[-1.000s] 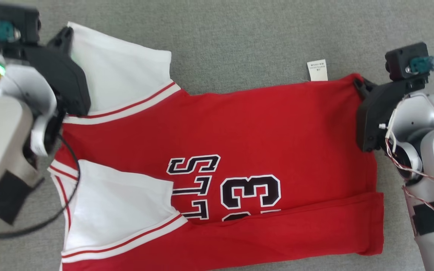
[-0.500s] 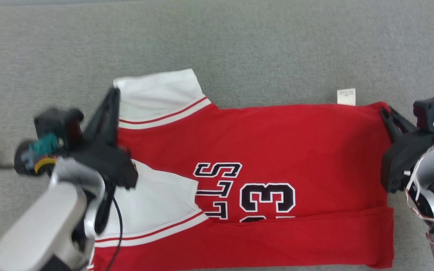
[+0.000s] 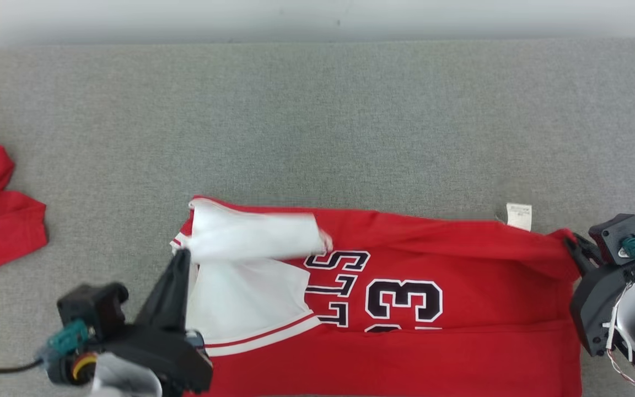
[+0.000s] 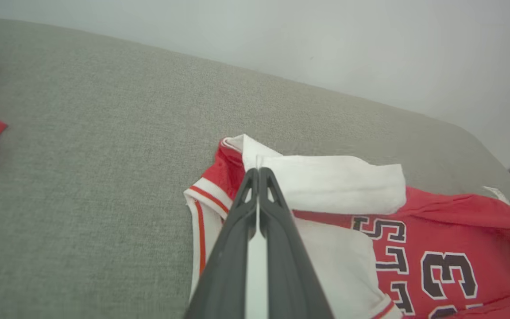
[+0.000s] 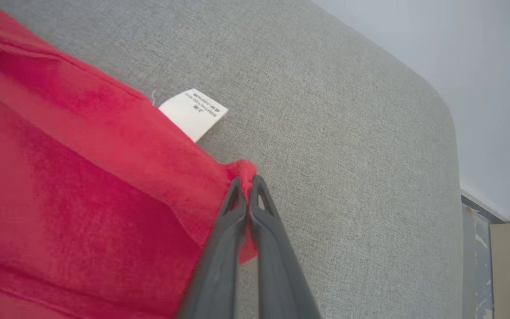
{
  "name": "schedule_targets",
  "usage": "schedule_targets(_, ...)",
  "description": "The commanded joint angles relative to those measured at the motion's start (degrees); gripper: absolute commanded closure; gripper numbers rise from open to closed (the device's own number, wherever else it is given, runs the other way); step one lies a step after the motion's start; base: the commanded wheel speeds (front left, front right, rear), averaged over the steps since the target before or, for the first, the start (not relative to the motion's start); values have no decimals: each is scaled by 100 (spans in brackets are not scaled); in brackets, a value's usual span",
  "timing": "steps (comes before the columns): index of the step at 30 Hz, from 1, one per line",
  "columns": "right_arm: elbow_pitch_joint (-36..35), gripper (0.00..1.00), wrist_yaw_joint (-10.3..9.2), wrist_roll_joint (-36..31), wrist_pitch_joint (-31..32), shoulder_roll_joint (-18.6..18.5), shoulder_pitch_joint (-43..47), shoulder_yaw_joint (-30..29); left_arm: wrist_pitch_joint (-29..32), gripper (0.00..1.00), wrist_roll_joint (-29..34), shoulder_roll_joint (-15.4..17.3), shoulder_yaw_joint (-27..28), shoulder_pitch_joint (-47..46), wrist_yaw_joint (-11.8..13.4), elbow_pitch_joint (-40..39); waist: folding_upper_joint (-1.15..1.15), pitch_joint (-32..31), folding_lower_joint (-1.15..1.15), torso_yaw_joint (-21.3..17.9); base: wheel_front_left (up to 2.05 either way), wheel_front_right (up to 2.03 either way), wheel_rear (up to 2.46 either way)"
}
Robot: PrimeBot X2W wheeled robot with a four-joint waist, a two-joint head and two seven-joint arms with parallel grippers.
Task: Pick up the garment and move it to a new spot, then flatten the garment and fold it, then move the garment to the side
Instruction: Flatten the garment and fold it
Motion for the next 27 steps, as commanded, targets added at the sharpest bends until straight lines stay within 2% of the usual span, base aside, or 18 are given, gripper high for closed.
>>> schedule_targets(1,-56,100,6,100,86,-187,61,112,-13,100,-84,11,-23,214,55,-122,1,-82,1,7,0,0,0)
schedule_targets(4,-140,100,6,258,174,-428,92,298,-50,100,-196,-20,-39,477,117,-264,1,-175,1,-6,0,0,0)
schedule_targets(9,-325,100,6,423,160,-617,136,412,-81,100,-304,-17,17,738,188,-428,1,-273,1,-5,0,0,0)
schedule_targets(17,-571,100,6,1001,280,-1224,268,1197,-126,100,-765,-90,162,1260,157,-661,1,-383,1,1,0,0,0)
schedule_targets(18,-574,97,6,1019,304,-1305,258,1261,-141,100,-809,-87,190,1311,160,-681,1,-389,1,-6,0,0,0)
schedule_targets(19,-587,100,6,1023,331,-1389,233,1331,-158,100,-849,-53,230,1380,173,-699,1,-392,1,-11,0,0,0)
schedule_targets(27,-560,100,6,1120,535,-1904,1,1787,-235,100,-1023,116,397,1749,155,-704,1,-360,1,-7,0,0,0)
